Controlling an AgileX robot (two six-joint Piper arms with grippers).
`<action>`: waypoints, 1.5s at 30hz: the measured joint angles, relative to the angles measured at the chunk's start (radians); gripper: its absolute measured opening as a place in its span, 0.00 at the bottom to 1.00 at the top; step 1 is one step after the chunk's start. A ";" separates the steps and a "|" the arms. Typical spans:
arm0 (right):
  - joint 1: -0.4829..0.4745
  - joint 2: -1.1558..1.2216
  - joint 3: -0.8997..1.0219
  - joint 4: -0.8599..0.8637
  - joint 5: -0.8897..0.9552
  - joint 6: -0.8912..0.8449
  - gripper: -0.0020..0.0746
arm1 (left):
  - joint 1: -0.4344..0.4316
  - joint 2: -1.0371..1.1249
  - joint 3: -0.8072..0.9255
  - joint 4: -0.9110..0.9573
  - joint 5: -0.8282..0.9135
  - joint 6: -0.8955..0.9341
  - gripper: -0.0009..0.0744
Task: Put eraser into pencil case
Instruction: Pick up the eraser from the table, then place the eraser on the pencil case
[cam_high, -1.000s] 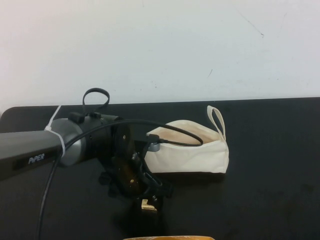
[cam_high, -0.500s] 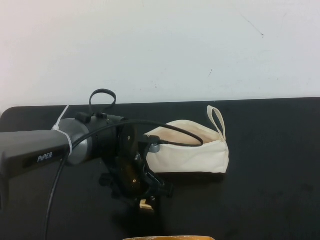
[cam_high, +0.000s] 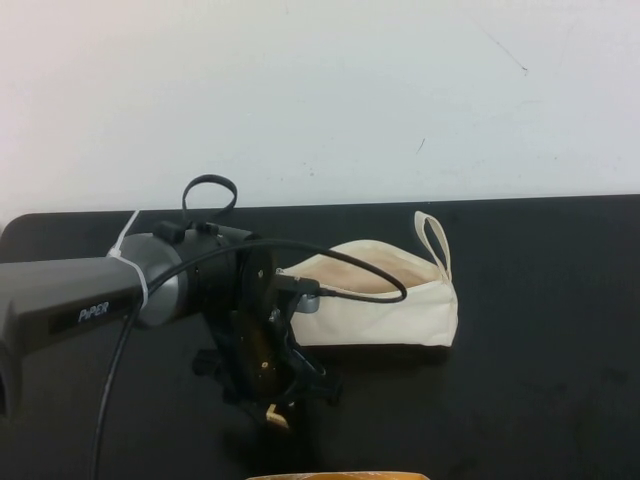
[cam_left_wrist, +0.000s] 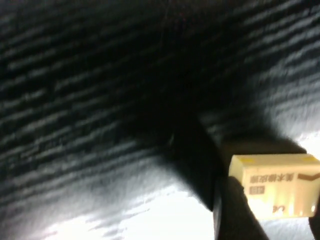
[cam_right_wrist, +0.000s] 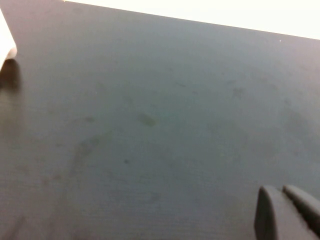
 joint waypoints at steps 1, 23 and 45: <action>0.000 0.000 0.000 0.000 0.000 0.000 0.02 | 0.000 0.000 -0.002 0.002 0.016 0.004 0.38; 0.000 0.000 0.000 0.000 0.000 0.000 0.02 | -0.020 -0.277 -0.028 0.020 -0.338 0.062 0.38; 0.000 0.000 0.000 0.000 0.000 0.000 0.02 | -0.027 -0.250 -0.161 0.033 -0.349 0.180 0.38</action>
